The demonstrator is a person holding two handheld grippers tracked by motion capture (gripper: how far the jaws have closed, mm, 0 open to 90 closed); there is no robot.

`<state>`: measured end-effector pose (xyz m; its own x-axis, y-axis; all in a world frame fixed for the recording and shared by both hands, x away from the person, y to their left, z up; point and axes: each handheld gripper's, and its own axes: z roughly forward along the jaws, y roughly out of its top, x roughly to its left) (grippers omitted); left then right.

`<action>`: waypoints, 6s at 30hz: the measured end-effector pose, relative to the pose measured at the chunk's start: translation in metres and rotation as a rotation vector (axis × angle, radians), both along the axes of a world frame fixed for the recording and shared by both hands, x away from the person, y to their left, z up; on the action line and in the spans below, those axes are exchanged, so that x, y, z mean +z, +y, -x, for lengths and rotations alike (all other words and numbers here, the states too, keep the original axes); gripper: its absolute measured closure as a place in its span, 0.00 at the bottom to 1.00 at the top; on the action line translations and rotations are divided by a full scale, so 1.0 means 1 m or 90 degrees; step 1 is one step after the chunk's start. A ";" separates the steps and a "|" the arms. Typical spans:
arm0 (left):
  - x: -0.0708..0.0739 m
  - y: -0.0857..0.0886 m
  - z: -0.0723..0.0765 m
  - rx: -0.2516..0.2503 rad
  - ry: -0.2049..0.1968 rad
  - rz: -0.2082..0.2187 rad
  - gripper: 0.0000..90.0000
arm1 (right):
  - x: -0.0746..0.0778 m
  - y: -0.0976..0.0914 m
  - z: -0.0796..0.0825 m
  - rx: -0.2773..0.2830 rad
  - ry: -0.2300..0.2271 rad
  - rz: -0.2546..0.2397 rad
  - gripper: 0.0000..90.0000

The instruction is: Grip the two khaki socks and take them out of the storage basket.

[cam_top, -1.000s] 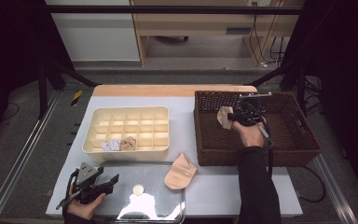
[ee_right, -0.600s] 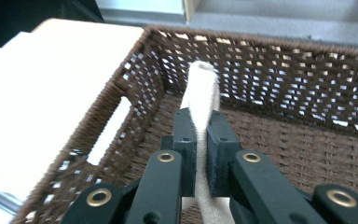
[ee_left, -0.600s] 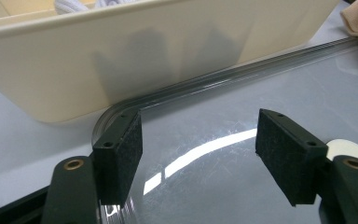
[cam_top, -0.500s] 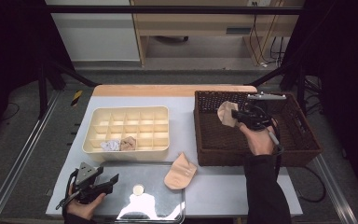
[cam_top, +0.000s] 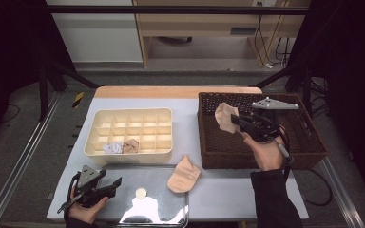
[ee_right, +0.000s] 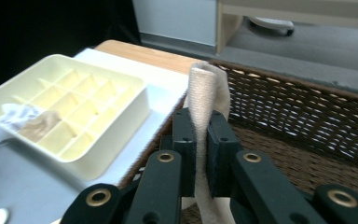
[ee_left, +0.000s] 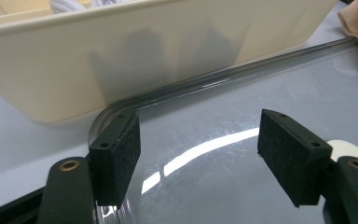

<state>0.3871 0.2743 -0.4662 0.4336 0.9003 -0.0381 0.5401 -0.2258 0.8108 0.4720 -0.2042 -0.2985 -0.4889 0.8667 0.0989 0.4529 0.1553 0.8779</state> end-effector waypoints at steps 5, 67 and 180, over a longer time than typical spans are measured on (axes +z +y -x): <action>0.000 0.000 0.000 0.001 -0.001 -0.001 0.33 | 0.008 0.013 0.017 0.041 -0.023 -0.005 0.94; 0.003 -0.004 0.003 -0.011 -0.018 0.001 0.29 | -0.162 -0.021 0.079 -0.036 0.121 0.082 0.59; 0.031 -0.102 0.016 -0.114 -0.023 0.031 0.66 | -0.141 0.085 0.059 0.163 0.076 0.074 0.88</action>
<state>0.3707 0.1721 -0.4350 0.5892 0.8057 -0.0613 0.4653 -0.2763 0.8409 0.4131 -0.1193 -0.4391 -0.6834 0.7260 0.0772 0.4859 0.3733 0.7903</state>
